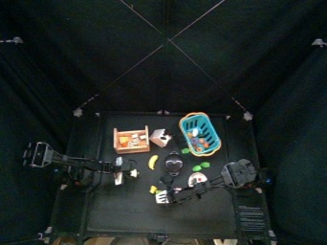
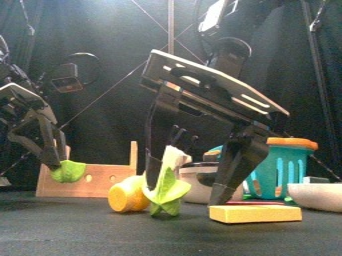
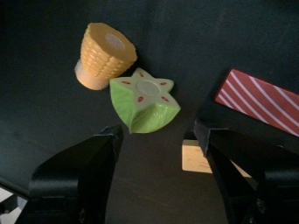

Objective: Grab starfruit top

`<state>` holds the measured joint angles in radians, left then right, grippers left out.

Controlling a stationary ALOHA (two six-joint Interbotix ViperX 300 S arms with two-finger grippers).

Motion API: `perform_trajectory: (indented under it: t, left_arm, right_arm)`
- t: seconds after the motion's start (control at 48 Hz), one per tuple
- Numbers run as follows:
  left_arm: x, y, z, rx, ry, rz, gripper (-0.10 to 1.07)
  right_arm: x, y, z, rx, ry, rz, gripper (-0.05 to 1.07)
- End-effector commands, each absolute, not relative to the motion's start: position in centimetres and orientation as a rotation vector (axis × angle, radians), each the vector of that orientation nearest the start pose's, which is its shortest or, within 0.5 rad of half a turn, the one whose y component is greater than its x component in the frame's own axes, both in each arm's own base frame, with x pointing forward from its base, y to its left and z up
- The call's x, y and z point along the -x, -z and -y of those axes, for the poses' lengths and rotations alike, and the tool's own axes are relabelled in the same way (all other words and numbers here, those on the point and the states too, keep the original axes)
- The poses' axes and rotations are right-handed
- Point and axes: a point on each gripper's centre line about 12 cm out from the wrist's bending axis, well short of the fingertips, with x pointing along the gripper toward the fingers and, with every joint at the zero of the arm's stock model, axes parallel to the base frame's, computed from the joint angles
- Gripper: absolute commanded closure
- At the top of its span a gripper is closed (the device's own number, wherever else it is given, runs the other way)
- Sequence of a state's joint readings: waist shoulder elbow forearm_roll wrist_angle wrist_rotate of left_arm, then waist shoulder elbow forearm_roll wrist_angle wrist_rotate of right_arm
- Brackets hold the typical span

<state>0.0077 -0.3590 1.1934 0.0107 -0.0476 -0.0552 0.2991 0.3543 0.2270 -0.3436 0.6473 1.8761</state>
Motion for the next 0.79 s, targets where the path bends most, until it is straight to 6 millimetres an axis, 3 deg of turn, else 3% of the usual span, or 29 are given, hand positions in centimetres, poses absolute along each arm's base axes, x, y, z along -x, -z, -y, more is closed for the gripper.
perform_trajectory:
  t: [0.0, 0.479, 0.771]
  left_arm:
    - [-23.8, -12.6, -0.1, 0.046, -0.023, -0.768, 0.22]
    - [-23.6, -12.4, -0.1, 0.046, -0.023, -0.771, 0.22]
    - [-23.6, -12.4, -0.1, 0.048, -0.024, -0.771, 0.22]
  right_arm:
    - [-44.6, -13.1, -10.9, -1.127, 0.792, -0.887, 0.05]
    - [-45.5, -13.1, -9.1, -1.088, 0.796, -0.847, 0.06]
    - [-45.5, -12.4, -9.3, -1.101, 0.81, -0.863, 0.18]
